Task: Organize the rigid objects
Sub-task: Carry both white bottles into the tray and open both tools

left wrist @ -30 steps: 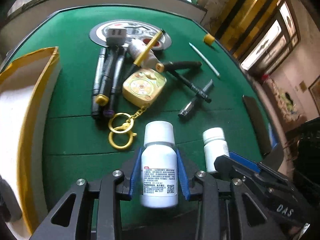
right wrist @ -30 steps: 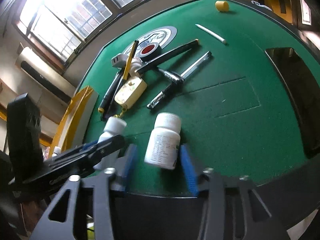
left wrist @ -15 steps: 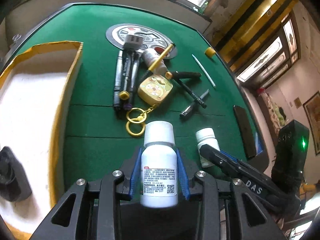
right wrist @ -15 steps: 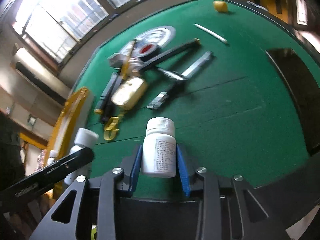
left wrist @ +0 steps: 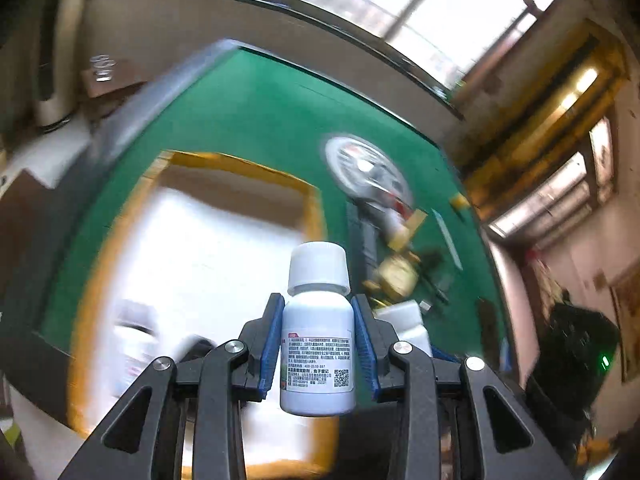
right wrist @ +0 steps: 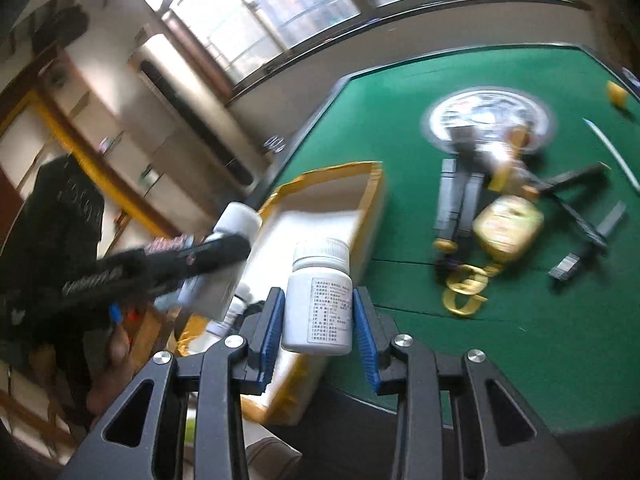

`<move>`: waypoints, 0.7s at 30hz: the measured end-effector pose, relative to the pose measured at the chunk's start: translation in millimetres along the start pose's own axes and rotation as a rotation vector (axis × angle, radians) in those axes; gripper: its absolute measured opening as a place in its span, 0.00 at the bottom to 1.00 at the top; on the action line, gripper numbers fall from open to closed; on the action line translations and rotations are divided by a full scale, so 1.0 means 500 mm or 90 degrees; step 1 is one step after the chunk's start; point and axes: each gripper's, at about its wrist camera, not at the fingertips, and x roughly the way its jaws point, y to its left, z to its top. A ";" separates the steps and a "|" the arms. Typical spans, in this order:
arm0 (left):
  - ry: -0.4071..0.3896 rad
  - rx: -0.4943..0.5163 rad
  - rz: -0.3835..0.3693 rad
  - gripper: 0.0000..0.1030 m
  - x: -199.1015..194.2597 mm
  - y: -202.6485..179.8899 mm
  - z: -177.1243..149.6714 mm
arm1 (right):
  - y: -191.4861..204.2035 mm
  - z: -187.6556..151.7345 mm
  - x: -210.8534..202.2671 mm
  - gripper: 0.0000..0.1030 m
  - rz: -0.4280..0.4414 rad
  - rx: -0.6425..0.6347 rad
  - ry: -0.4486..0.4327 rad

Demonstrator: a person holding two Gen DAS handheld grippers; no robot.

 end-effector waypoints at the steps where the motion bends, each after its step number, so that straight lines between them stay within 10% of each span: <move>1: -0.001 -0.009 0.009 0.34 0.003 0.017 0.007 | 0.011 0.003 0.015 0.33 0.000 -0.008 0.007; 21: 0.066 -0.038 0.130 0.34 0.135 0.151 0.046 | 0.119 0.004 0.235 0.33 -0.123 -0.143 0.126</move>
